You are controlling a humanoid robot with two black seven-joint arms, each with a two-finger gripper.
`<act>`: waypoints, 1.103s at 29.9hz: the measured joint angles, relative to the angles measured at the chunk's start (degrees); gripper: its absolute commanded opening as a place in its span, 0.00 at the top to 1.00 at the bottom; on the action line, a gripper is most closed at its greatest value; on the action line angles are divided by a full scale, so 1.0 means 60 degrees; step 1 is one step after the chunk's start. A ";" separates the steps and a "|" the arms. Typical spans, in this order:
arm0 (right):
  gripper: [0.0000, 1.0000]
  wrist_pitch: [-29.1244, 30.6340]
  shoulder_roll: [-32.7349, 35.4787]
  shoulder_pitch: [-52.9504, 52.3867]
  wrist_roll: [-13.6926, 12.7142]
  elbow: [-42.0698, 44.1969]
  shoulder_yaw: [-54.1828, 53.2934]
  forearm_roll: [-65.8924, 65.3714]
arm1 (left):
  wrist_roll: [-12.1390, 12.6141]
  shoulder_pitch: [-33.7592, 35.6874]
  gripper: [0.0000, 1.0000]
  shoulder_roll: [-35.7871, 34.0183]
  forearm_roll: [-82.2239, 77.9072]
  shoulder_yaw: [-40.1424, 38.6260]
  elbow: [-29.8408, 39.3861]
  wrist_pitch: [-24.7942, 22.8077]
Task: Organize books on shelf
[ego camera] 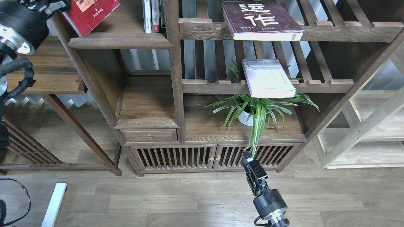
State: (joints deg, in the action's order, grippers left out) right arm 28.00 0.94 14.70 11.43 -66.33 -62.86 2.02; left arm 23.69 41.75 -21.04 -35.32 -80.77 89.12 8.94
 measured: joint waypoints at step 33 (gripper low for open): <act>0.40 0.0000 0.0740 0.1247 0.0015 -0.0035 -0.0208 0.0601 | -0.1204 0.1634 0.98 0.0081 -0.0281 0.1829 -0.1957 0.0700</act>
State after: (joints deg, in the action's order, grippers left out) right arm 28.00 5.38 22.18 11.52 -66.54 -64.11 5.63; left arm 16.46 51.55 -20.55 -37.00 -69.80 77.37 13.14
